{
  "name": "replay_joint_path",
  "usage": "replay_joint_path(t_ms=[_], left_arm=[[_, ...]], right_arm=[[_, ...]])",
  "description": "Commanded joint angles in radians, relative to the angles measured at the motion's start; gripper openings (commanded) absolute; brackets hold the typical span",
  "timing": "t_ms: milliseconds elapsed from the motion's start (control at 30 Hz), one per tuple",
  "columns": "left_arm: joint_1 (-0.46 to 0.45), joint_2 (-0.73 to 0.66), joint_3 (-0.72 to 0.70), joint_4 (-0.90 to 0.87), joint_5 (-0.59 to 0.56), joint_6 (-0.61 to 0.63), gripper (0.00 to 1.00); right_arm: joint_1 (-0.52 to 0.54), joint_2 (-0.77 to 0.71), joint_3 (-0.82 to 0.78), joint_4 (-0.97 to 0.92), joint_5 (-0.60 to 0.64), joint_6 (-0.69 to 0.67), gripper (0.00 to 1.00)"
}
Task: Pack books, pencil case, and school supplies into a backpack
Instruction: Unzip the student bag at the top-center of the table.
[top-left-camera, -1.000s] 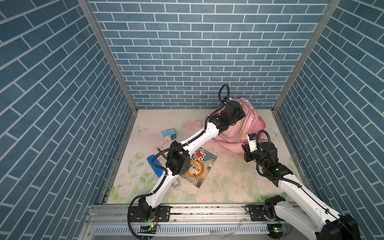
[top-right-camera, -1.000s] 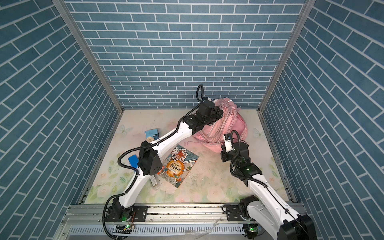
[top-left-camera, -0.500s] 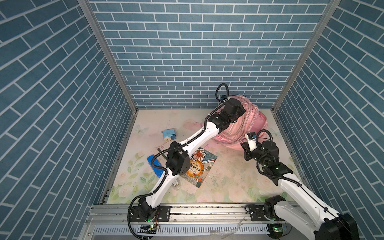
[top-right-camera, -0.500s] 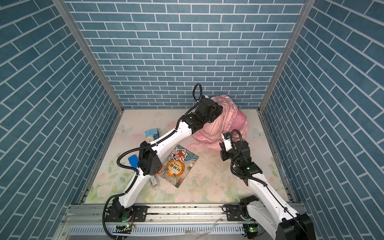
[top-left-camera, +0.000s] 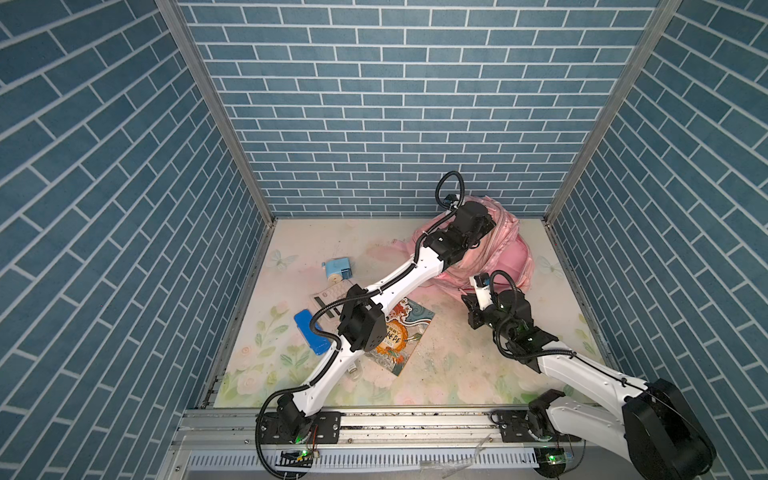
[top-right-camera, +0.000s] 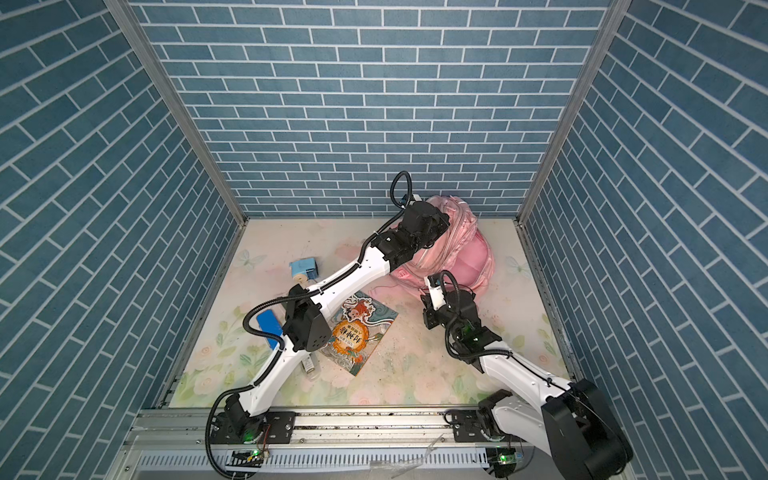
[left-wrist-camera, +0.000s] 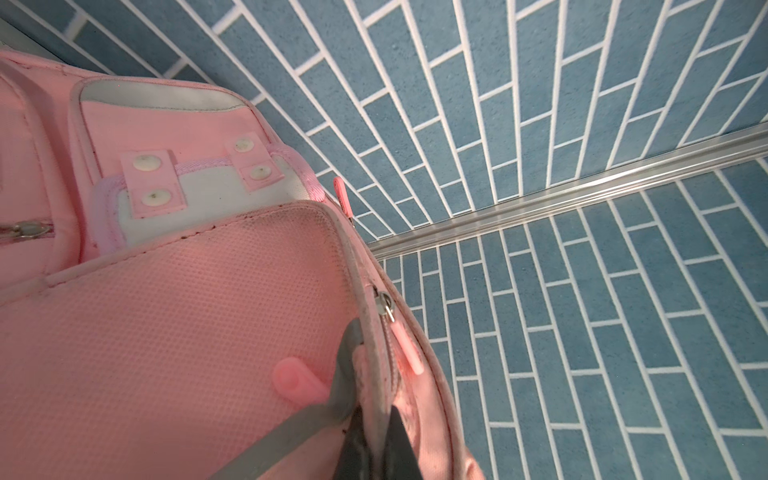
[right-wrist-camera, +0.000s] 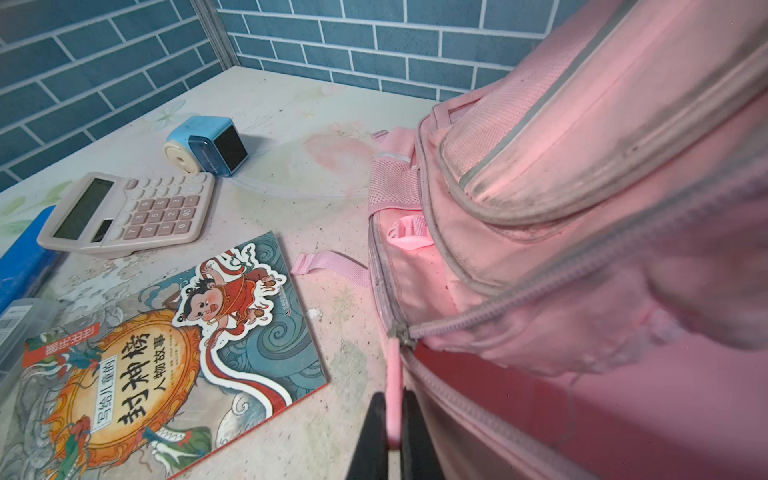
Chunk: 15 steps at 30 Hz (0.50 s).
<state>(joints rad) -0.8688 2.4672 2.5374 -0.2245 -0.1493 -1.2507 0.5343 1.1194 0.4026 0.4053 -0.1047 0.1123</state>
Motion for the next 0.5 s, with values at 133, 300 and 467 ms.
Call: replay_joint_path(t_ms=[133, 300, 467], left_arm=[[0.005, -0.027, 0.057, 0.128, 0.001, 0.042, 0.00], [0.032, -0.049, -0.032, 0.051, 0.123, 0.165, 0.00], [0.024, -0.041, -0.060, -0.044, 0.160, 0.273, 0.00]], right_arm=[[0.010, 0.048, 0.023, 0.114, 0.016, 0.059, 0.00], [-0.012, -0.083, 0.009, 0.004, -0.043, 0.067, 0.00], [-0.024, -0.145, 0.015, -0.109, -0.123, 0.071, 0.00]])
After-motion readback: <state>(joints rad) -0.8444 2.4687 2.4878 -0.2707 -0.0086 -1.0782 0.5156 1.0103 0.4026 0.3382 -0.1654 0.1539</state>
